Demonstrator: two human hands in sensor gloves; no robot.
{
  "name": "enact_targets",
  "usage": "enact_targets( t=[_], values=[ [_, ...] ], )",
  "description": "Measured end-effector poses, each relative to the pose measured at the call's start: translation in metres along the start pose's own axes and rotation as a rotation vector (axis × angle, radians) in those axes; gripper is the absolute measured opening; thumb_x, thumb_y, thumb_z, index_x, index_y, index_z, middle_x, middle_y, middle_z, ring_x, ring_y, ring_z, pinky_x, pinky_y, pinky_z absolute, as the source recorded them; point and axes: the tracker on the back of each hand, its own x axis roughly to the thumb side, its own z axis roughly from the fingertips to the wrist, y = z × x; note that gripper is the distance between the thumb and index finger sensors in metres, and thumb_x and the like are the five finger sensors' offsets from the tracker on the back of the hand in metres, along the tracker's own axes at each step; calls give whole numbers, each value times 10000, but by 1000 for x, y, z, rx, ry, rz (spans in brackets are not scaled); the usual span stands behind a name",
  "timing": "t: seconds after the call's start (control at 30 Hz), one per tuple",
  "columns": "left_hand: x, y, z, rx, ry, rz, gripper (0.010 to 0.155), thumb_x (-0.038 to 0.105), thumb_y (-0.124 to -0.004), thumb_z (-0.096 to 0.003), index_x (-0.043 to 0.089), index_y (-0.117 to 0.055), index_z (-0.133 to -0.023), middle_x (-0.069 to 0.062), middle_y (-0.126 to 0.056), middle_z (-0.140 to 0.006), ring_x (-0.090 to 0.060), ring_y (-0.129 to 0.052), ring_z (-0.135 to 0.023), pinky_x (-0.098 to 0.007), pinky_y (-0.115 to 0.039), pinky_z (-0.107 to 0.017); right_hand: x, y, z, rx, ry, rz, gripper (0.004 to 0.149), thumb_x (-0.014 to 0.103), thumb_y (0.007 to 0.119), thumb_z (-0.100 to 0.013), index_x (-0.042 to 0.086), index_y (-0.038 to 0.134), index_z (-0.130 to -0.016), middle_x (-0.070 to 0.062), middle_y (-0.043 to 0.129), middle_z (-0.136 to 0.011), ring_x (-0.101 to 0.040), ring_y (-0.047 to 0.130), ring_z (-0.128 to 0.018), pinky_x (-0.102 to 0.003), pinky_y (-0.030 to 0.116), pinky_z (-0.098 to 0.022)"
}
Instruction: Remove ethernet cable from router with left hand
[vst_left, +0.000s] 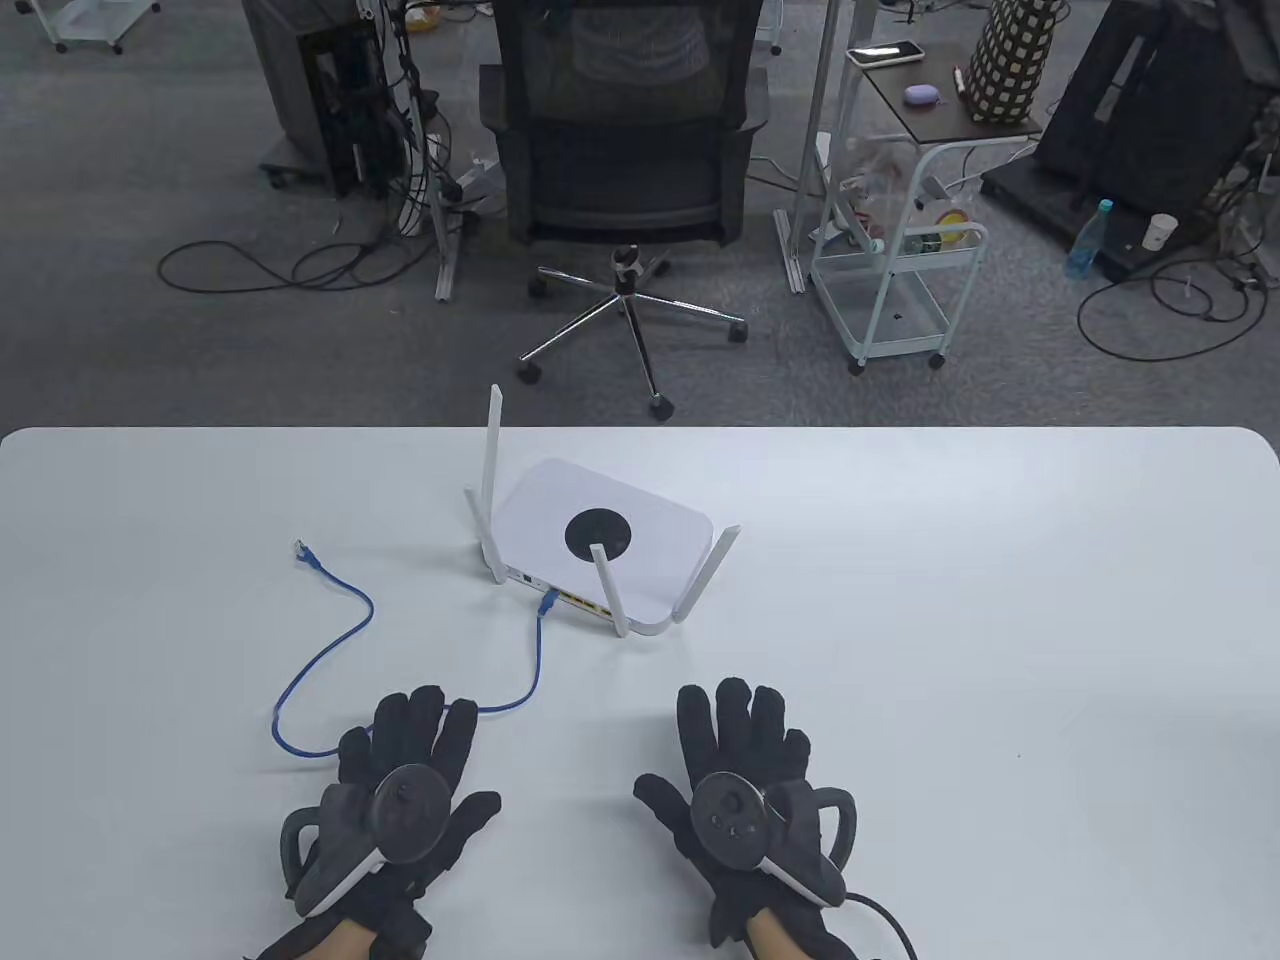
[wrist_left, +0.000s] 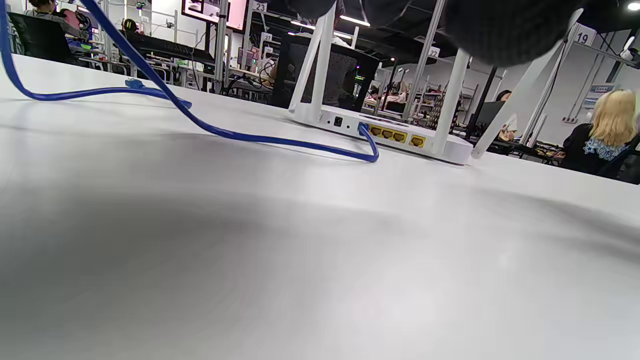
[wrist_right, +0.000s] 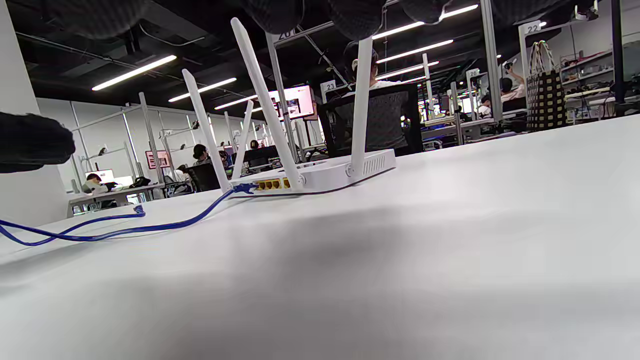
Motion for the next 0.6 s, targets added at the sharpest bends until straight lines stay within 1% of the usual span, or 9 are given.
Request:
enact_targets(
  t=[0.33, 0.47, 0.6],
  values=[
    [0, 0, 0, 0, 1, 5, 834, 621, -676, -498, 347, -338, -1209, -77, -230, -1337, -372, -215, -1248, -636, -194, -838, 0, 0, -1, 10, 3, 2, 887, 674, 563, -513, 141, 290, -1167, -296, 289, -1170, -602, 261, -1021, -797, 393, -639],
    [-1, 1, 0, -1, 7, 11, 831, 620, -675, -499, 344, -345, -1209, -78, -235, -1336, -368, -218, -1248, -635, -195, -839, -1, 4, -5, 37, 11, 2, 886, 674, 563, -514, 142, 296, -1169, -299, 304, -1171, -600, 269, -1025, -797, 398, -639],
    [-2, 2, 0, 2, 12, 23, 831, 619, -675, -499, 339, -349, -1210, -78, -239, -1336, -370, -218, -1248, -633, -196, -839, -7, 8, -14, 77, 53, -11, 884, 674, 563, -516, 144, 297, -1171, -297, 320, -1172, -597, 298, -1023, -791, 406, -644]
  ],
)
